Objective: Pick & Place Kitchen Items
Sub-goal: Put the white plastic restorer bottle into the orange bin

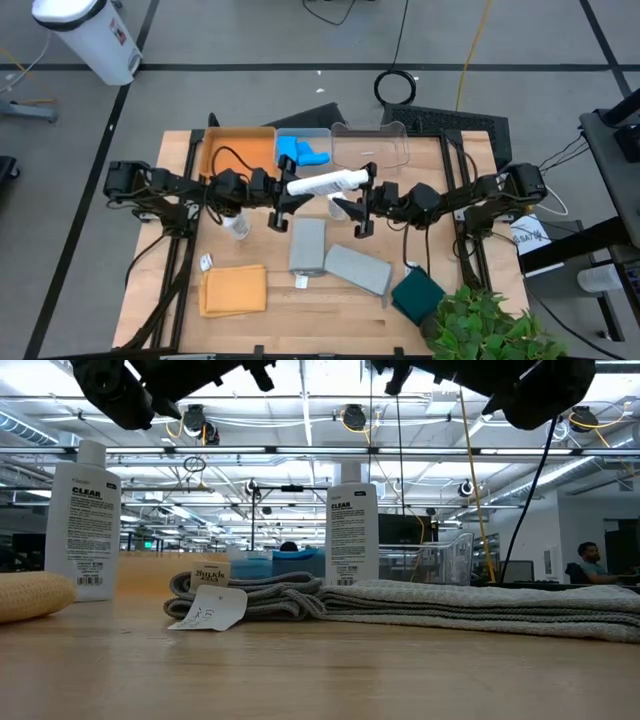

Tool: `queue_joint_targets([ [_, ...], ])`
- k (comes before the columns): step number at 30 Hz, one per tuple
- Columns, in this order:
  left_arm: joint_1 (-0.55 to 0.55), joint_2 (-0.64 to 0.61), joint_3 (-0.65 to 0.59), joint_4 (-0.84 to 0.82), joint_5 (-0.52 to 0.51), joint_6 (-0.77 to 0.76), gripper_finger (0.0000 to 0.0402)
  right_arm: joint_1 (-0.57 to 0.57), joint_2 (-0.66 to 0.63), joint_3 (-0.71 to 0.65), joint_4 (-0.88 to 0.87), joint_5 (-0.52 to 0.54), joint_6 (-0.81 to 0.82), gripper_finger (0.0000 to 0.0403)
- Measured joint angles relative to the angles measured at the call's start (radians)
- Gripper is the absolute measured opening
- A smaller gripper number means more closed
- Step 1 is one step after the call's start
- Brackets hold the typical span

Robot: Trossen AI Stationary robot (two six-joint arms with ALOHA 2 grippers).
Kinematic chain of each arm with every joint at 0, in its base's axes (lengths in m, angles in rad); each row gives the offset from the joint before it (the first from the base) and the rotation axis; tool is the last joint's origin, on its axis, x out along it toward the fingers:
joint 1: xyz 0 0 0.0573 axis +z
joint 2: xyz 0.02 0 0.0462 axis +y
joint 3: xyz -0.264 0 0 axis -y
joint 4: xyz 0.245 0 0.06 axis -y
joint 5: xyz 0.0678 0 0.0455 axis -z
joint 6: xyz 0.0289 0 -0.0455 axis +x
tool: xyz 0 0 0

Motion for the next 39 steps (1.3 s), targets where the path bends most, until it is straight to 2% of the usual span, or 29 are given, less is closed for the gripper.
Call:
queue_joint_targets([
  [14,-0.004,0.000,0.000,-0.040,-0.023,0.025,0.0126,-0.029,0.000,0.118,-0.109,-0.013,-0.025,0.0166],
  [18,-0.002,0.000,0.000,-0.051,-0.026,0.028,0.0126,-0.033,0.000,0.121,-0.131,-0.012,-0.026,0.0141],
  [23,-0.004,-0.003,0.000,-0.076,-0.061,0.020,0.0126,-0.032,-0.001,0.121,-0.143,-0.016,-0.020,0.0087],
  [26,-0.004,-0.004,0.000,-0.111,-0.081,-0.005,0.0156,-0.034,-0.001,0.120,-0.147,-0.043,-0.019,0.0063],
  [30,-0.008,0.000,-0.001,-0.236,-0.090,-0.103,0.0223,-0.031,-0.004,0.118,-0.222,-0.058,-0.003,0.0063],
  [34,-0.011,-0.010,0.000,-0.383,-0.005,-0.194,0.0272,-0.027,-0.057,0.120,-0.393,-0.069,0.051,0.0063],
  [39,-0.011,-0.033,-0.001,-0.627,0.081,-0.219,0.0304,0.010,-0.116,0.119,-0.712,-0.065,0.095,0.0062],
])
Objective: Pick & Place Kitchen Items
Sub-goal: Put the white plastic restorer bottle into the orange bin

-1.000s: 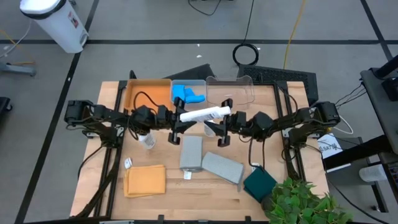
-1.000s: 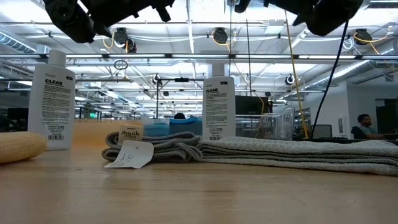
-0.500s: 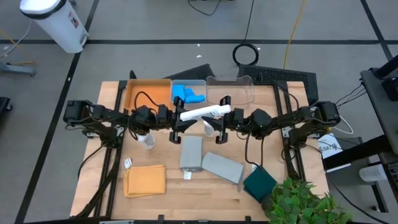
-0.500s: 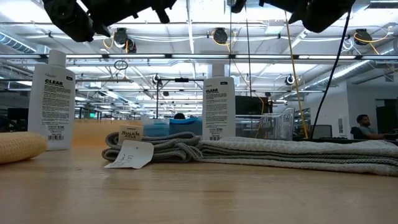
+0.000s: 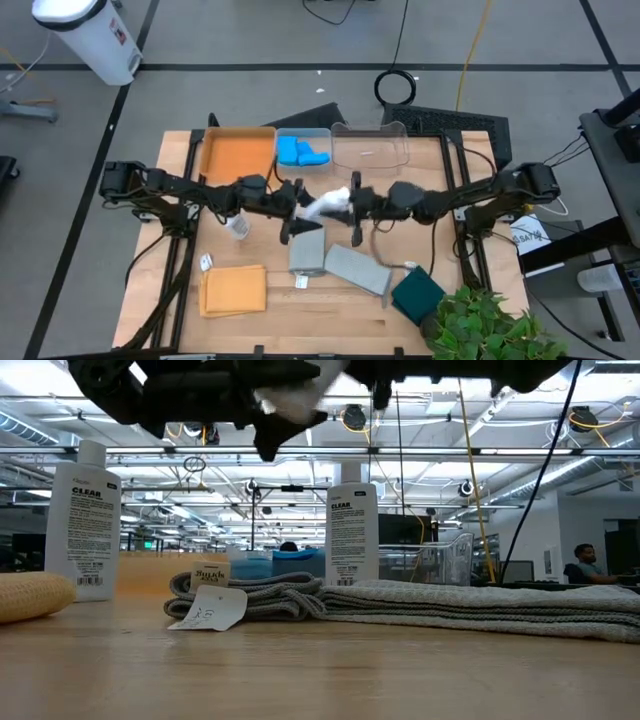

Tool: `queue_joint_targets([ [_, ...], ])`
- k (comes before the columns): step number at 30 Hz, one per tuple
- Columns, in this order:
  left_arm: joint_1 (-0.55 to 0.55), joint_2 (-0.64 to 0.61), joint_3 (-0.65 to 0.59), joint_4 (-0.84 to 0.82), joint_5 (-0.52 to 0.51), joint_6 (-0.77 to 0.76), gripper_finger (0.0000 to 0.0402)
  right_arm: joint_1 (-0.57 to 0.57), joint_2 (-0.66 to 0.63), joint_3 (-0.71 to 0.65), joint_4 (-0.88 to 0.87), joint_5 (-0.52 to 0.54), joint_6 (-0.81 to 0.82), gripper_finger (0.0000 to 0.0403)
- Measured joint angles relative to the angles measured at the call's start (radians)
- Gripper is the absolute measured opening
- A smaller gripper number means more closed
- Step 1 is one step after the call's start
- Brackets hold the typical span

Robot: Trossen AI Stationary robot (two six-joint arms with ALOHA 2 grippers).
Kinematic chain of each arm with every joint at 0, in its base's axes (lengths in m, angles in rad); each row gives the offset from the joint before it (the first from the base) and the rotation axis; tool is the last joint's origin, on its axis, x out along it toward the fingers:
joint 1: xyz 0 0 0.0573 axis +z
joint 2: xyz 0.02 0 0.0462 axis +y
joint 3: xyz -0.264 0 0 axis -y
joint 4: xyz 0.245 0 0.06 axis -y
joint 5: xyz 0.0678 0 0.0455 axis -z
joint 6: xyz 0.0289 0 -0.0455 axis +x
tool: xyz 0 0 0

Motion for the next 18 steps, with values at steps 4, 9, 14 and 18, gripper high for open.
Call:
queue_joint_targets([
  [4,-0.002,-0.003,0.003,-0.124,0.018,0.001,0.0315,0.048,-0.029,-0.002,-0.176,0.010,0.019,0.0062],
  [9,-0.002,-0.001,0.001,-0.183,0.055,0.004,0.0316,0.085,-0.025,0.000,-0.293,0.024,0.057,0.0065],
  [14,0.002,-0.030,0.014,-0.226,0.074,-0.041,0.0317,0.087,-0.019,0.000,-0.446,-0.009,0.092,0.0065],
  [18,-0.016,-0.068,0.075,-0.439,0.058,-0.047,0.0317,0.087,-0.005,0.011,-0.493,-0.014,0.098,0.0061],
])
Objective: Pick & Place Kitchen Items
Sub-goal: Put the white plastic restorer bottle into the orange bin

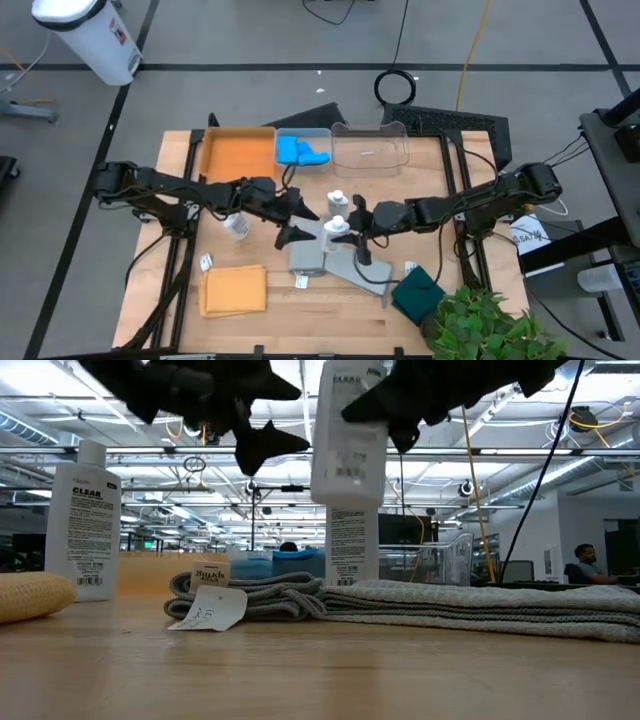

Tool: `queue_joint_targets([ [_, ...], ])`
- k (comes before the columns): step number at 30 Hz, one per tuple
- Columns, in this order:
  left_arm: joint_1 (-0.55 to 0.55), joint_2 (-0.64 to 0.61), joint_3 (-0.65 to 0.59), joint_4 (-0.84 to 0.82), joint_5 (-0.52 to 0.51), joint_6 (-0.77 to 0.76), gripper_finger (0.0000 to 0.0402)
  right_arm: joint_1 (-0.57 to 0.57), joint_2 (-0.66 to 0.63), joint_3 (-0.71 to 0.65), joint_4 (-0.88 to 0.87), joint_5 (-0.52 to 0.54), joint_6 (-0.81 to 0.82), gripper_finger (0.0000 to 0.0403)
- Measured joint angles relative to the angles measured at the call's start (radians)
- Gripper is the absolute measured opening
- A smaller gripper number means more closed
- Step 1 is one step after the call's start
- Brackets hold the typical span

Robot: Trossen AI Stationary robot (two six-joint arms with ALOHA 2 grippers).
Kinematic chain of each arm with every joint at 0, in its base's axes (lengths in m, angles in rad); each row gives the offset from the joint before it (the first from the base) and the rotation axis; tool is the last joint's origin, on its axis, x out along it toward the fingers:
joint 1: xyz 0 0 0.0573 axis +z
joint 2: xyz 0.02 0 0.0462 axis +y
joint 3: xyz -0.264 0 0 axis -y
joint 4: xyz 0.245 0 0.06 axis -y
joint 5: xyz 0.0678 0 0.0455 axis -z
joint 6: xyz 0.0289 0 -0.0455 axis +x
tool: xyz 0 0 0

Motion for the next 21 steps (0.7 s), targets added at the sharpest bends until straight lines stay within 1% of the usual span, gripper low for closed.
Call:
queue_joint_targets([
  [3,-0.031,-0.017,0.068,-0.151,-0.094,0.023,0.0317,0.000,0.029,0.043,-0.086,-0.027,0.010,0.0061],
  [6,-0.070,-0.014,0.114,-0.248,-0.189,0.055,0.0317,0.007,0.090,0.116,-0.151,-0.037,0.006,0.0061],
  [8,-0.093,-0.011,0.127,-0.273,-0.220,0.092,0.0317,0.011,0.130,0.154,-0.188,-0.048,-0.016,0.0061],
  [11,-0.119,-0.011,0.127,-0.292,-0.225,0.130,0.0317,0.014,0.194,0.207,-0.216,-0.058,-0.049,0.0062],
  [15,-0.137,-0.011,0.127,-0.297,-0.226,0.169,0.0317,0.012,0.243,0.248,-0.254,-0.063,-0.081,0.0061],
  [18,-0.143,-0.011,0.127,-0.286,-0.230,0.182,0.0317,0.011,0.250,0.250,-0.255,-0.078,-0.096,0.0063],
  [21,-0.142,-0.018,0.138,-0.239,-0.237,0.175,0.0317,0.008,0.254,0.250,-0.261,-0.052,-0.090,0.0065],
])
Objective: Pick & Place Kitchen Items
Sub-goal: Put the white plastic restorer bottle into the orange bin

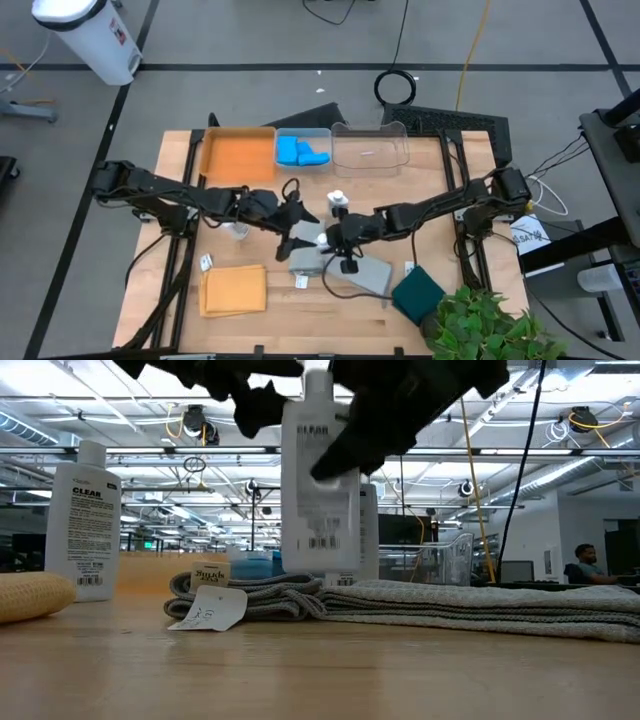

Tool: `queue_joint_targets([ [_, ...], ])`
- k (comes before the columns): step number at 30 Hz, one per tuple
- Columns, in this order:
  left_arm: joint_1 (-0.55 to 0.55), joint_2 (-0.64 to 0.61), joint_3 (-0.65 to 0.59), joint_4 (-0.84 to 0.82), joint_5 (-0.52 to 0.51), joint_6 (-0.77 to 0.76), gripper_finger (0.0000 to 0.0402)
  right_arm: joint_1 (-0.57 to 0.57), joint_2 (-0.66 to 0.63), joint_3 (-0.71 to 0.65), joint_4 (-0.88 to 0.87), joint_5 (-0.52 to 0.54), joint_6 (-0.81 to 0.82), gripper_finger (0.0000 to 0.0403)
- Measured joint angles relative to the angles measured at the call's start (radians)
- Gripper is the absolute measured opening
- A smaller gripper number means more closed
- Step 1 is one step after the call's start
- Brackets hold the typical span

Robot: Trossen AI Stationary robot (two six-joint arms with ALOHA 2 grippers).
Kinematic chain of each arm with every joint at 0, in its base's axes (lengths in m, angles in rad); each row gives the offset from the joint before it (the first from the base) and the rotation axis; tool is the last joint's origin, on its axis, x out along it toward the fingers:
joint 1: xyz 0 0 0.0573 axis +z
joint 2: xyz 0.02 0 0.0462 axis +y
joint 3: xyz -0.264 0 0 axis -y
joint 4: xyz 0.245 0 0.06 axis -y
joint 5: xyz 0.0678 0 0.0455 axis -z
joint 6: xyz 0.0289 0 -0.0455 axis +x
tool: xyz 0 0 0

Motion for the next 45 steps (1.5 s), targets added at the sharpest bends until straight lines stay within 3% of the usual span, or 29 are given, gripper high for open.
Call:
queue_joint_targets([
  [9,0.009,-0.064,-0.003,-0.019,-0.001,0.004,0.0317,0.000,-0.004,0.000,-0.018,-0.007,0.003,0.0066],
  [21,-0.014,0.050,-0.005,0.132,-0.006,0.011,0.0317,-0.006,-0.005,0.000,-0.013,-0.007,0.004,0.0067],
  [33,-0.014,0.080,-0.006,0.190,-0.023,0.012,0.0316,-0.006,-0.005,0.000,-0.011,-0.007,0.001,0.0065],
  [37,-0.014,0.080,-0.006,0.190,-0.023,-0.004,0.0291,-0.007,-0.005,0.000,-0.009,-0.007,0.000,0.0066],
  [45,-0.017,0.086,-0.006,0.190,0.003,-0.018,0.0200,-0.007,-0.005,0.000,-0.009,-0.008,0.000,0.0065],
])
